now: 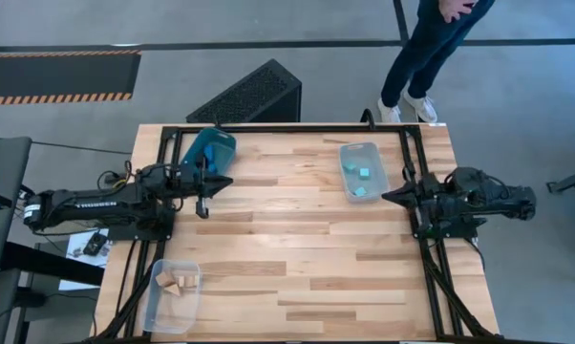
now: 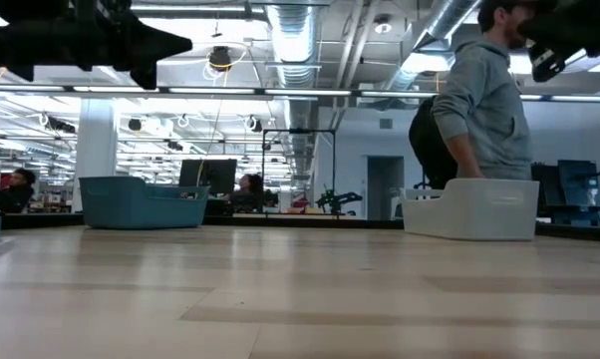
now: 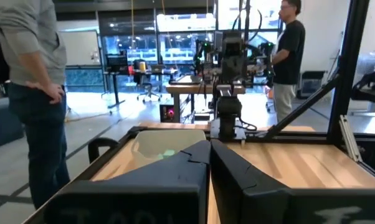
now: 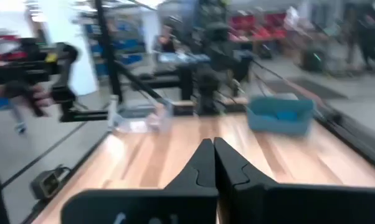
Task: Sort & place blocks by color
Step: Return to Home Position
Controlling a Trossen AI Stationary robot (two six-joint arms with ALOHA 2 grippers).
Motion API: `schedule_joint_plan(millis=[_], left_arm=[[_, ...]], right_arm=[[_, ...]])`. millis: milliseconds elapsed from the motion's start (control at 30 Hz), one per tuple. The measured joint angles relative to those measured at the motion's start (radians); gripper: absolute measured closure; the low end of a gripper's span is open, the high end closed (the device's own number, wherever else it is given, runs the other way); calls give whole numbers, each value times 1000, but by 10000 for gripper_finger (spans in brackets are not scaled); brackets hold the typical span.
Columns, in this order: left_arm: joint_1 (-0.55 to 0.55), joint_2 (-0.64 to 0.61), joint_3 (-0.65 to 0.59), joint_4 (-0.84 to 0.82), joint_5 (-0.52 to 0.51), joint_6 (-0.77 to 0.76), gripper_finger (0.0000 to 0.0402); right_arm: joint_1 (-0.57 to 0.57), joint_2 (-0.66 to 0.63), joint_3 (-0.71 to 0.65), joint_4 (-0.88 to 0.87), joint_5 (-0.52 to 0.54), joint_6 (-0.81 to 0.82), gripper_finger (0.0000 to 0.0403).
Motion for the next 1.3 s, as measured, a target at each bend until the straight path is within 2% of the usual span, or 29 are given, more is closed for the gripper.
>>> schedule_joint_plan(millis=[67, 167, 533, 867, 1067, 1300], left_arm=[[0, -32, -16, -17, -2, -1, 400], [0, -71, -46, -28, -3, 21, 400], [3, -232, -155, -26, -33, 26, 400], [35, -407, -159, -210, -29, 59, 400], [35, -499, -204, -242, -2, 44, 400], [35, -571, -206, -305, 20, 20, 400]], right_arm=[[0, -16, -1, -41, 34, 29, 400], [6, -12, -5, -34, 1, 9, 400], [21, -15, -178, 185, -24, -21, 400], [21, -14, -185, 197, -25, -46, 400], [21, -15, -264, 364, -25, -43, 399], [21, -14, -338, 415, -51, 4, 399]])
